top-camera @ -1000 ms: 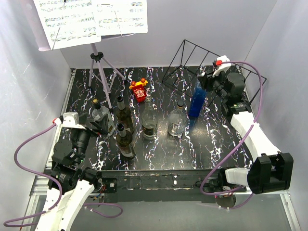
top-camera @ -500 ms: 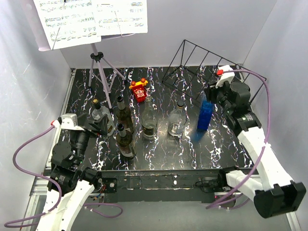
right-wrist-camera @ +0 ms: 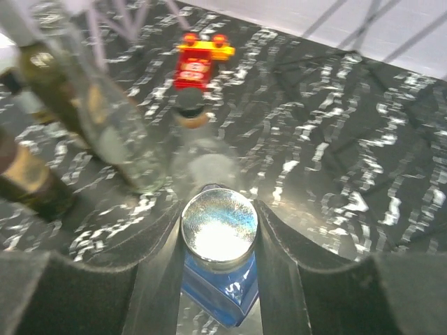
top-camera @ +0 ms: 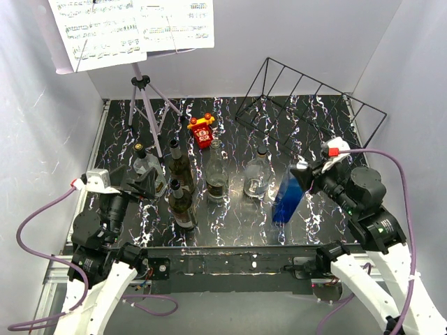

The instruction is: Take the wine bottle off the wine rack

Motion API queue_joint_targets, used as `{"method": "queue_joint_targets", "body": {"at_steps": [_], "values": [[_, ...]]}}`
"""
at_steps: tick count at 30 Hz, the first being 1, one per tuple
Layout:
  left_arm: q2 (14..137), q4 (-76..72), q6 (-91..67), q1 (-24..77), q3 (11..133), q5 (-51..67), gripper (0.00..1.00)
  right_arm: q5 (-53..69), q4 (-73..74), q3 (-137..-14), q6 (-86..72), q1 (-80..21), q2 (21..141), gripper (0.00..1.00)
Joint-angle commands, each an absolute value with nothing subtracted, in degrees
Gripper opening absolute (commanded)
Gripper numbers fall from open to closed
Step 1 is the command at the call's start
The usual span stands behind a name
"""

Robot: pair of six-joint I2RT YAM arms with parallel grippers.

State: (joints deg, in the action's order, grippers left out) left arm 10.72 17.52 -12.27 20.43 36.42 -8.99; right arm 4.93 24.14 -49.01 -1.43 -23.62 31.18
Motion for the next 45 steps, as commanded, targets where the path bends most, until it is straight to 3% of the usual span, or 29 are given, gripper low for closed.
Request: {"method": "queue_joint_targets", "body": {"at_steps": [1,9,15,22,36,45], "values": [[10.3,17.0,-12.2,20.8,36.3,-8.3,0.98,11.9,16.3,-48.4,-8.2,-29.5,30.2,0.01],[9.8,17.6,-12.0,20.8,36.4,-9.4,0.98,4.4,6.5,-49.7,-1.2,-47.8,38.9,0.01],[10.1,17.9,-11.9,20.8,36.7,-10.0,0.98,3.7,-3.6,-52.3,-0.2,-56.0,49.6,0.01],[10.6,17.9,-11.8,20.8,36.8,-10.0,0.98,4.0,-10.1,-54.1,-0.2,-57.0,55.8,0.01],[11.0,17.8,-11.7,20.8,36.9,-9.8,0.98,2.9,-15.7,-51.9,-1.5,-57.1,52.9,0.01],[11.0,17.9,-11.7,20.8,36.9,-9.8,0.98,1.9,-26.5,-44.4,-4.0,-57.0,50.8,0.01]]}}
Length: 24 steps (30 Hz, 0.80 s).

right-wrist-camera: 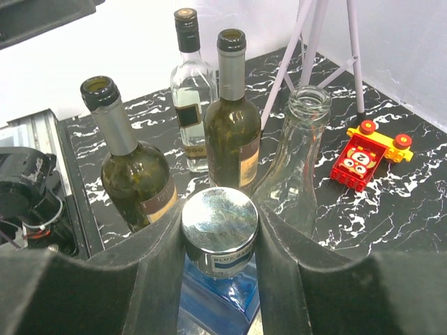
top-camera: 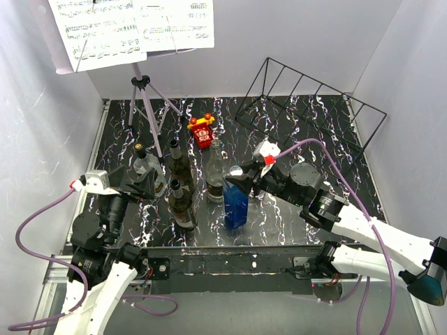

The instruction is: Take the wine bottle off the wine rack

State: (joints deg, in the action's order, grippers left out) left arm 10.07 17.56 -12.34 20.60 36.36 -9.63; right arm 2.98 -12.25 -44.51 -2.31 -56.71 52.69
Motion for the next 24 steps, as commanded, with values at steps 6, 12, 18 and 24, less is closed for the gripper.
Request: {"method": "queue_joint_targets", "body": {"at_steps": [6,12,18,24], "values": [[11.1,18.0,-11.7,20.8,36.9,-9.8,0.98,2.0,-25.0,-43.7,-5.2,-57.0,50.2,0.27],[11.2,18.0,-11.6,20.9,36.9,-9.8,0.98,0.5,-24.1,-44.0,-5.2,-57.0,48.4,0.83],[10.7,18.1,-12.2,20.8,36.7,-10.1,0.98,-1.3,-19.0,-46.5,-6.1,-57.0,46.3,0.86],[11.9,19.3,-14.7,20.8,41.7,-4.8,0.98,-10.8,2.5,-57.0,-10.4,-57.0,45.3,0.86]]}}
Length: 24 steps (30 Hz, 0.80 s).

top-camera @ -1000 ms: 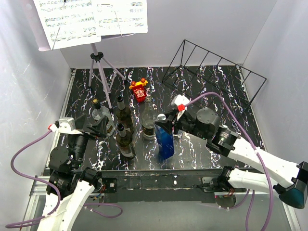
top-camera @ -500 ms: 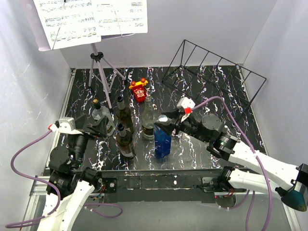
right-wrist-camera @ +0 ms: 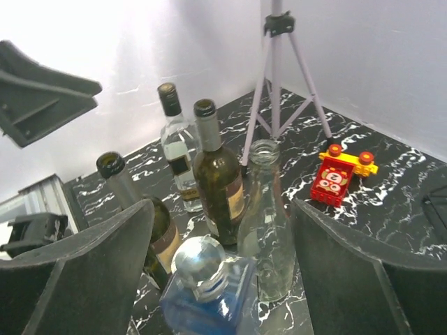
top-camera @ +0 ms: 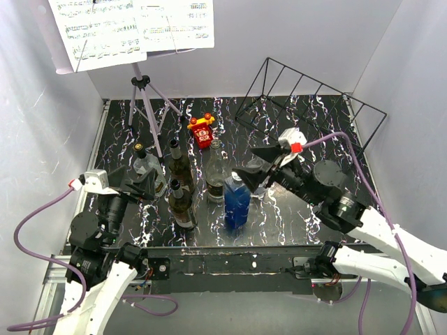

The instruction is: Take the wine bottle off the wine rack

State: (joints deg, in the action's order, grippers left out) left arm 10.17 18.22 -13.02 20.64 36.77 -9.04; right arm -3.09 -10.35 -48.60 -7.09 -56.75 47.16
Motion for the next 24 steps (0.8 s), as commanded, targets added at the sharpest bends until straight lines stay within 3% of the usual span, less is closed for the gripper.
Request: {"method": "queue_joint_targets", "body": {"at_steps": [1,7,13,24], "values": [[12.2,20.2,-15.0,20.9,43.5,-3.4,0.98,-11.7,6.3,-58.4,-10.9,-57.0,44.8,0.87],[16.2,30.0,-17.5,20.8,53.6,6.7,0.98,-24.4,26.9,-64.9,-21.9,-57.0,40.4,0.89],[13.9,34.2,-21.5,20.8,54.9,11.2,0.98,-36.2,50.5,-69.6,-34.2,-57.1,36.0,0.91],[11.3,42.0,-24.0,20.9,58.5,11.6,0.98,-34.6,54.6,-66.4,-35.4,-57.0,25.8,0.93]]}}
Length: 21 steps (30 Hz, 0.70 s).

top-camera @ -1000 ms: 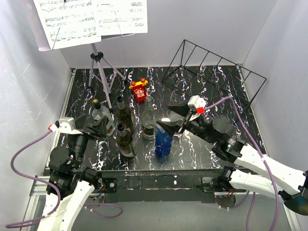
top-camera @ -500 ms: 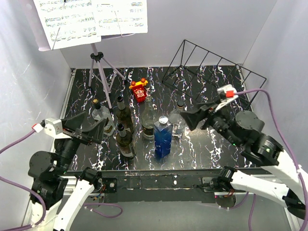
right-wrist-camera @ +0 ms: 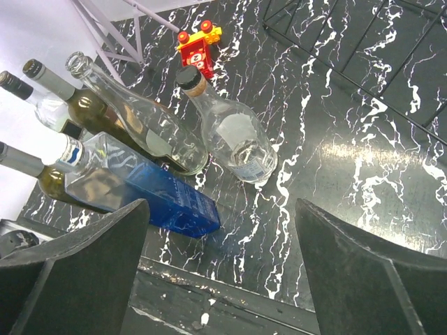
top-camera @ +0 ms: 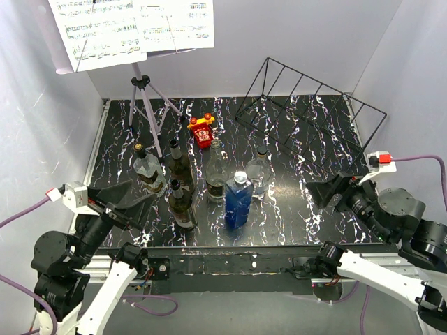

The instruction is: Take the wine bottle off the wine rack

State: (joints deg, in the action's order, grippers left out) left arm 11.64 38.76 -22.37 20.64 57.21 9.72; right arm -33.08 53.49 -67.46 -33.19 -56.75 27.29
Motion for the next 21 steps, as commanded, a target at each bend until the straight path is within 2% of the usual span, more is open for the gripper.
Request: {"method": "queue_joint_targets", "body": {"at_steps": [1,21], "values": [[11.1,41.9,-24.3,20.8,58.2,11.8,0.98,-35.0,54.7,-66.4,-35.6,-57.0,25.5,0.93],[12.4,41.0,-23.6,20.8,58.2,12.0,0.98,-31.4,50.0,-64.5,-33.0,-57.0,24.0,0.93]]}}
